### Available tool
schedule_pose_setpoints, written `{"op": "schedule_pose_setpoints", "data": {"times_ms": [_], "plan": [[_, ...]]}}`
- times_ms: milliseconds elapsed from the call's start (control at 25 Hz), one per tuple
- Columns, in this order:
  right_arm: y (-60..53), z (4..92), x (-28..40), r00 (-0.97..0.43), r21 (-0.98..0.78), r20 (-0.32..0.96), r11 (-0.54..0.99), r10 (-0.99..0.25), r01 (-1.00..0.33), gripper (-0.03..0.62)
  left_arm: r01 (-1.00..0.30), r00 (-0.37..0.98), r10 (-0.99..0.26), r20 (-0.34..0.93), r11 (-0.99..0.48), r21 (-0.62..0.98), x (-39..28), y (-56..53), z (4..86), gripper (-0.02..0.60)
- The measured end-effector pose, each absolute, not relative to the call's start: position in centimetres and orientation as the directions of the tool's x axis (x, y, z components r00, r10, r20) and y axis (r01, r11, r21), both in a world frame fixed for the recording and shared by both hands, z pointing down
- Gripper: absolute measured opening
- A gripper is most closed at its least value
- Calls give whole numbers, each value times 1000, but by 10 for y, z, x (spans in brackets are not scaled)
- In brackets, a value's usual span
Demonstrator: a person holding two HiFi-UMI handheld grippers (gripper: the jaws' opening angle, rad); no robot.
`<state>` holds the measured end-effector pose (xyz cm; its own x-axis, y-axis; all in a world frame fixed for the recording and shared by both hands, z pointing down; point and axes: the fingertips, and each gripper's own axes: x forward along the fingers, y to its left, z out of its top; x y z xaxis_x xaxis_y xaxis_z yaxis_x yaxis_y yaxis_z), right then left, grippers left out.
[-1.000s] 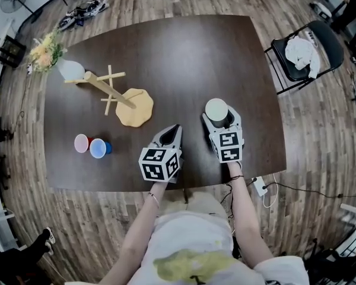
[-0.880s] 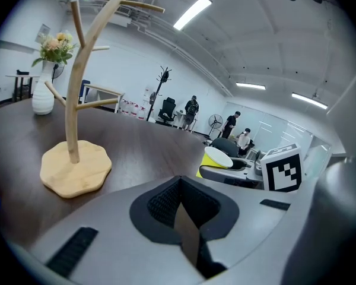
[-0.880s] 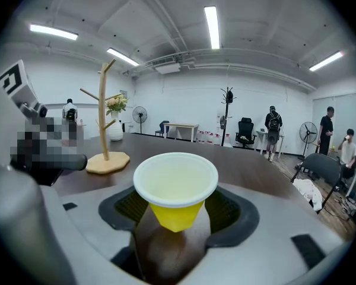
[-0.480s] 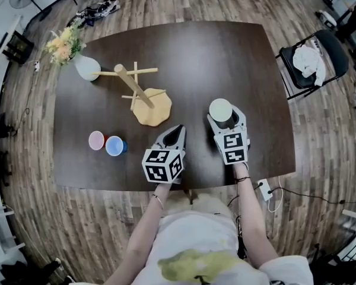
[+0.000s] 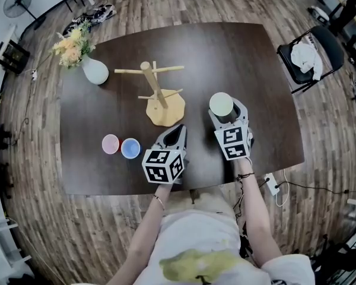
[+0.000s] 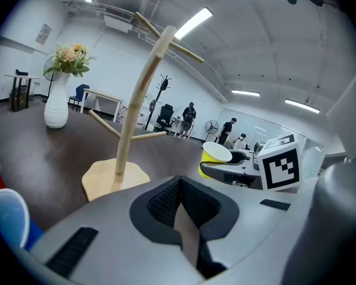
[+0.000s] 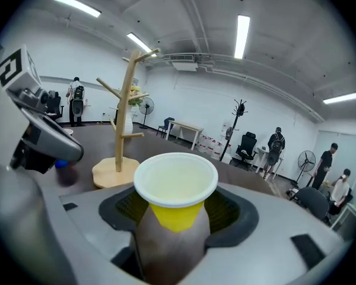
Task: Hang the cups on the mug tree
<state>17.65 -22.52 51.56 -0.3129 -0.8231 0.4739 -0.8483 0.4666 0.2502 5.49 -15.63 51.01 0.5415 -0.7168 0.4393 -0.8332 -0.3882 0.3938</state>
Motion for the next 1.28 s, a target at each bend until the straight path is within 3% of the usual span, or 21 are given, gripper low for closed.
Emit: {"op": "schedule_pose_setpoints", "data": {"times_ms": [640,1280], "plan": [[-245,517,129,-239,468,542,526,-806,-710,298,-800,591,-703,396,-449,397,15,-157,494,17],[-272,526,88,-251,603,603,639,-757,-478,296,-841,514,-759,399,-355,409,-3,-166,492,17]]}}
